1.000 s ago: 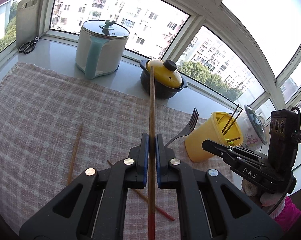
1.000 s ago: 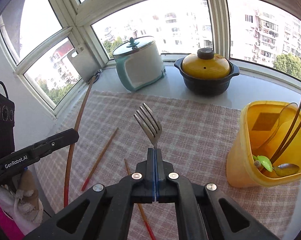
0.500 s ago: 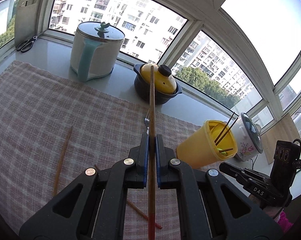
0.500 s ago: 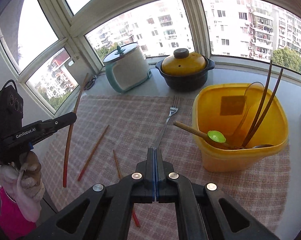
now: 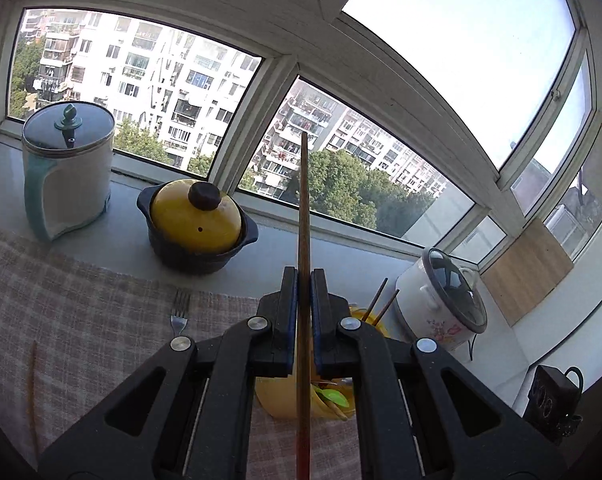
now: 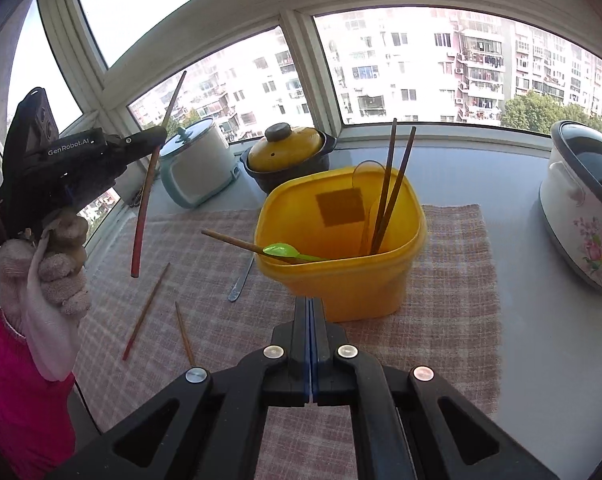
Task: Organize utensils
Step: 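Carry the chopstick over the yellow container and open the left tool into it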
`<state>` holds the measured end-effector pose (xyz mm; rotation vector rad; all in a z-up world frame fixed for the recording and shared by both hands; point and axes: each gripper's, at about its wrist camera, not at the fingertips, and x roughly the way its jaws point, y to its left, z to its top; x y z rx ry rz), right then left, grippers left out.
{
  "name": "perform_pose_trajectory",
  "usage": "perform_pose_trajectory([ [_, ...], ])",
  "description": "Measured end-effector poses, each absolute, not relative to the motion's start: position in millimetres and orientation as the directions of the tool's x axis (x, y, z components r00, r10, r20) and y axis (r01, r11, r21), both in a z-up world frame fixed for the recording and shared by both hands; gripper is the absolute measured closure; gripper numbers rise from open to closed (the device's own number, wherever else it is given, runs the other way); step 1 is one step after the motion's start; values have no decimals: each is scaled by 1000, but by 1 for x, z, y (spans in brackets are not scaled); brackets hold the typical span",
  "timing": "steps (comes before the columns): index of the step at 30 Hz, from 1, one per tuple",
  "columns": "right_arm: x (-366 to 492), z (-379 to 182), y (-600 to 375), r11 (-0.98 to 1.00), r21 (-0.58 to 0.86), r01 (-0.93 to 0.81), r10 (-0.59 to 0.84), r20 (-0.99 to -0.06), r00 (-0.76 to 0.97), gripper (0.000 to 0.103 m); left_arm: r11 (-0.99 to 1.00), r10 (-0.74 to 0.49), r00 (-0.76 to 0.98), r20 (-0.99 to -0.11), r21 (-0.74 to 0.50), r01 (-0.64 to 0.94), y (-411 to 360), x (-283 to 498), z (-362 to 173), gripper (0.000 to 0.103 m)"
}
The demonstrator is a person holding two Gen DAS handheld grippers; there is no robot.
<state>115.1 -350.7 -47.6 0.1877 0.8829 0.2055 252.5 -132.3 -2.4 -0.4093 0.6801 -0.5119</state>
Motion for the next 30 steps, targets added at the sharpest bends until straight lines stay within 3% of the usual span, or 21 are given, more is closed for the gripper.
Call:
perform_pose_trajectory([
  [18, 104, -62, -397, 966, 259, -23, 219, -762, 610, 103, 787, -612, 643, -460, -434, 438, -214, 305, -23, 99],
  [30, 98, -71, -414, 964, 263, 31, 193, -777, 599, 103, 760, -650, 608, -457, -404, 509, -219, 305, -37, 99],
])
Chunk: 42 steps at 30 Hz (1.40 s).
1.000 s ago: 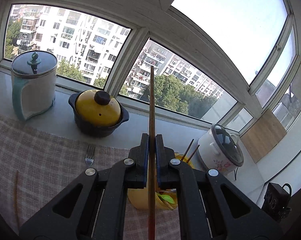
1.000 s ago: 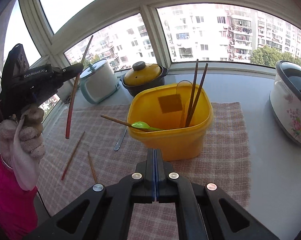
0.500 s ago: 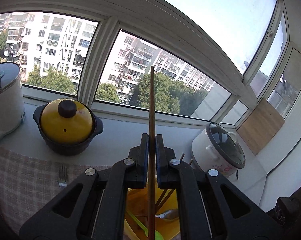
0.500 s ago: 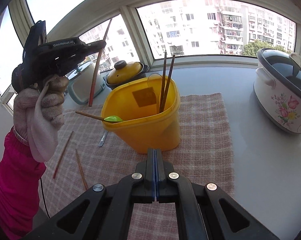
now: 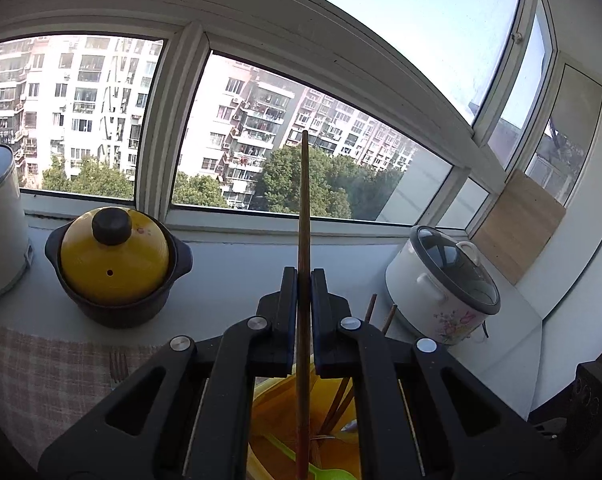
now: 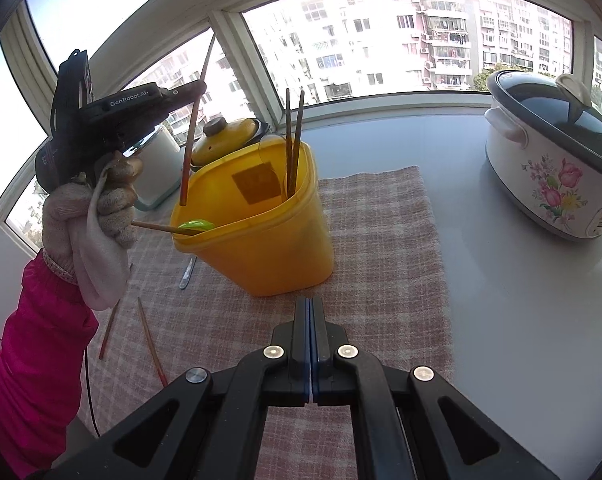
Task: Organize utensils
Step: 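Carry the chopstick over the yellow container and open the left tool into it, then move both open tools back over the remaining chopstick and the fork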
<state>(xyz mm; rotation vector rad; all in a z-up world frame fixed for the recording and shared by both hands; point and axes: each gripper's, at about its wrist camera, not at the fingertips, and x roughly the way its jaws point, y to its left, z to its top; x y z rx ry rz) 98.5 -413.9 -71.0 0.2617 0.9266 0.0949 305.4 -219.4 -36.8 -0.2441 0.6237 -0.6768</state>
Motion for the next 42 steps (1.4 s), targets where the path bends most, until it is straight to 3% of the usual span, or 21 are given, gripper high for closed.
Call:
perform_pose_trajectory([
  [8, 101, -69, -406, 965, 261, 23, 195, -774, 602, 103, 757, -653, 587, -478, -417, 503, -215, 302, -40, 98],
  [10, 101, -69, -405, 964, 265, 21, 199, -775, 600, 103, 758, -653, 588, -478, -411, 507, -212, 298, -38, 88],
  [11, 101, -69, -404, 964, 264, 20, 200, -775, 600, 102, 757, -653, 586, -480, -411, 507, -210, 297, -37, 77],
  [15, 101, -68, -398, 964, 267, 16, 205, -773, 600, 99, 754, -656, 584, -477, -422, 503, -196, 287, -31, 74],
  [17, 102, -68, -392, 963, 269, 4, 214, -773, 598, 80, 760, -650, 587, -483, -421, 495, -187, 282, -29, 74],
  [19, 101, -66, -385, 967, 255, -3, 205, -770, 605, 71, 769, -640, 591, -491, -414, 488, -176, 275, -27, 74],
  [22, 102, -67, -371, 967, 252, -22, 215, -774, 596, 66, 792, -611, 604, -512, -397, 464, -154, 266, -27, 74],
  [28, 101, -67, -342, 966, 255, -53, 234, -762, 603, 42, 845, -535, 623, -570, -355, 401, -101, 244, -38, 74],
  [31, 103, -67, -325, 967, 243, -72, 236, -757, 609, 36, 871, -491, 640, -590, -344, 350, -68, 229, -48, 65],
  [35, 108, -68, -298, 967, 233, -104, 246, -747, 618, 25, 894, -447, 638, -627, -336, 296, -30, 210, -63, 65],
  [42, 124, -74, -254, 967, 219, -129, 251, -735, 630, 18, 918, -391, 610, -689, -337, 208, 29, 187, -92, 65],
])
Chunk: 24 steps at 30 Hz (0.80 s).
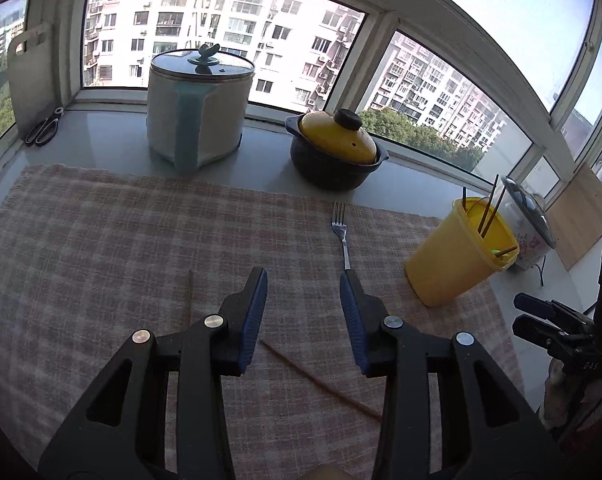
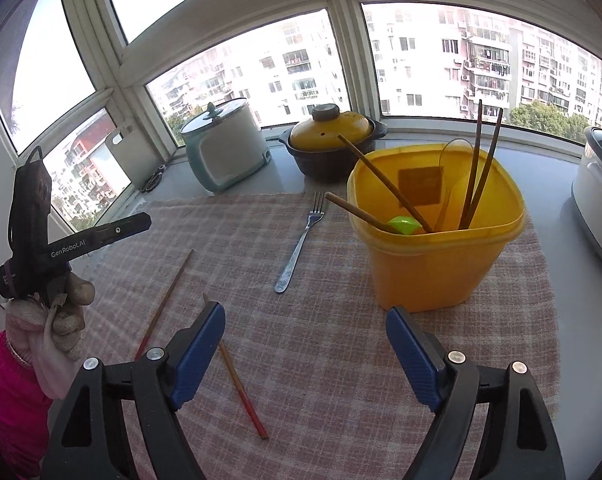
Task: Organize utensils
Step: 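Move both open tools back over the remaining chopstick and the fork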
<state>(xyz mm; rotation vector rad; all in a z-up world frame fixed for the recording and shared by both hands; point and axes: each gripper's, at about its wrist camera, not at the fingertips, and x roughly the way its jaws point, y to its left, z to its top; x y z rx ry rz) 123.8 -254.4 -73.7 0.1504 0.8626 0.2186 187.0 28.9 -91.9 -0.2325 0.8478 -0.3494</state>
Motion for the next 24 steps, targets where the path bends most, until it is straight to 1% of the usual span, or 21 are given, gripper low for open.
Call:
perform_pose_trajectory([
  [9, 164, -89, -206, 977, 164, -136, 213, -754, 621, 18, 922, -374, 572, -730, -359, 146, 81, 172, -131, 65],
  [15, 203, -108, -180, 983, 147, -114, 186, -796, 576, 18, 912, -393, 520, -758, -393, 117, 99, 171, -160, 65],
  [18, 221, -120, -170, 988, 121, -96, 154, -821, 550, 25, 918, -384, 501, -776, -379, 116, 101, 173, -173, 65],
  [21, 241, -132, -163, 993, 90, -81, 119, -851, 512, 31, 909, -405, 469, -785, -403, 109, 102, 175, -185, 65],
  [23, 252, -140, -161, 995, 72, -74, 99, -868, 487, 40, 910, -403, 458, -792, -399, 111, 101, 175, -191, 65],
  [24, 259, -143, -160, 995, 64, -70, 90, -876, 474, 42, 911, -403, 454, -795, -395, 117, 100, 174, -193, 65],
])
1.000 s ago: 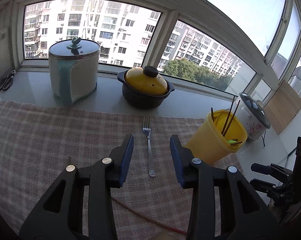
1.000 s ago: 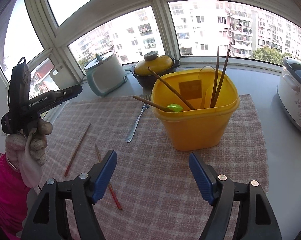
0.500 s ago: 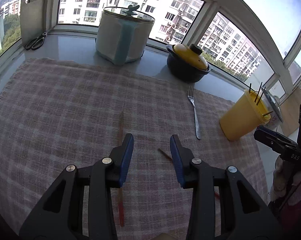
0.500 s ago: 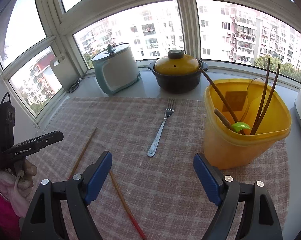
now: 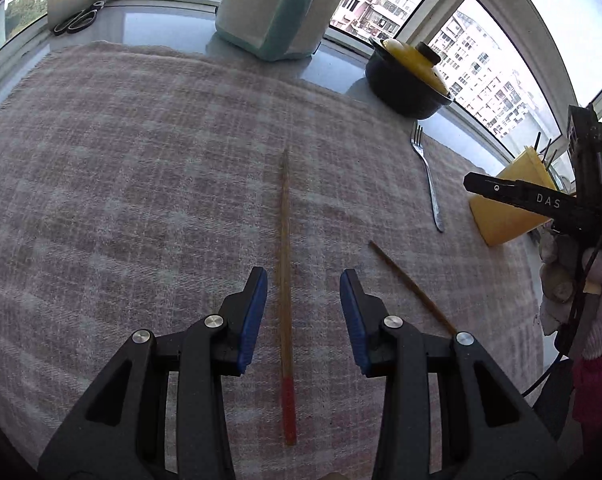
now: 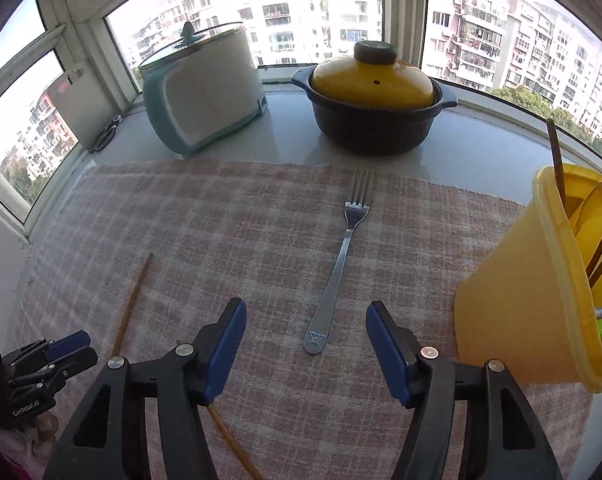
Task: Organize utensils
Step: 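Move both open tools back over the remaining chopstick and the fork, then close the right tool on the fork while the left tool closes on the chopstick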
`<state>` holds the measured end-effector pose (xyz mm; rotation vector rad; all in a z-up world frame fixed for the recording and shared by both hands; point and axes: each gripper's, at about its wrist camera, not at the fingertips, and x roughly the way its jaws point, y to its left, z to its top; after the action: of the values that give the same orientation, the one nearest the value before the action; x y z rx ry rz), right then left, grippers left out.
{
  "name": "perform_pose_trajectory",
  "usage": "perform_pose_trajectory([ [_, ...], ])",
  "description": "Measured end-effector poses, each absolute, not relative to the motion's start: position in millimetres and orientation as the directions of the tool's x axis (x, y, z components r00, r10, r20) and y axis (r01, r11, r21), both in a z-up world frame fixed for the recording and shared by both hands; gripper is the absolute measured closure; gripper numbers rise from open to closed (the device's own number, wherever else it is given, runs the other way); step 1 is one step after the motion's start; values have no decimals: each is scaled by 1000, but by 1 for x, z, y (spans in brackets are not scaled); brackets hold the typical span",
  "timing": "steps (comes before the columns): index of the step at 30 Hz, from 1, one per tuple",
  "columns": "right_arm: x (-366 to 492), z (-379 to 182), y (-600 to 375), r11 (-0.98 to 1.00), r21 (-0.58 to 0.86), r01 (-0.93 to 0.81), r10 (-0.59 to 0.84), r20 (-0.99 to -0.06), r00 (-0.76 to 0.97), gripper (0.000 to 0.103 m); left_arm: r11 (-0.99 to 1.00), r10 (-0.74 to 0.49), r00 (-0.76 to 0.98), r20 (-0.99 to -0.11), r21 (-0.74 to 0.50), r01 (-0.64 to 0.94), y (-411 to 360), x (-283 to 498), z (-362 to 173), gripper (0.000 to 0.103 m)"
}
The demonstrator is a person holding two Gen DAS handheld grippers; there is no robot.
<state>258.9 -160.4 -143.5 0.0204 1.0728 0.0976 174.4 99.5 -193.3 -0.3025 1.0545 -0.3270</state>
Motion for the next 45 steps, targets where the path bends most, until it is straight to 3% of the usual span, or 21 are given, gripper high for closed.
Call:
perform_pose_trajectory([
  [7, 300, -166, -168, 999, 48, -9, 48, -921, 387, 64, 905, -422, 439, -793, -399, 147, 94, 176, -202, 66],
  [9, 310, -170, -169, 999, 36, 2, 33, -926, 377, 64, 903, -426, 439, -791, -404, 147, 94, 177, -202, 70],
  [25, 368, -199, -182, 996, 27, 90, 2, -962, 274, 65, 887, -453, 425, -784, -443, 129, 99, 182, -214, 70],
  [31, 381, -203, -176, 998, -19, 65, -35, -966, 256, 74, 886, -455, 423, -784, -446, 126, 101, 182, -215, 70],
  [37, 396, -205, -156, 998, -52, 36, -60, -965, 254, 96, 887, -452, 419, -788, -445, 121, 100, 184, -216, 70],
  [45, 367, -208, -129, 999, -29, -42, -17, -968, 250, 97, 903, -423, 417, -805, -411, 123, 95, 188, -217, 73],
])
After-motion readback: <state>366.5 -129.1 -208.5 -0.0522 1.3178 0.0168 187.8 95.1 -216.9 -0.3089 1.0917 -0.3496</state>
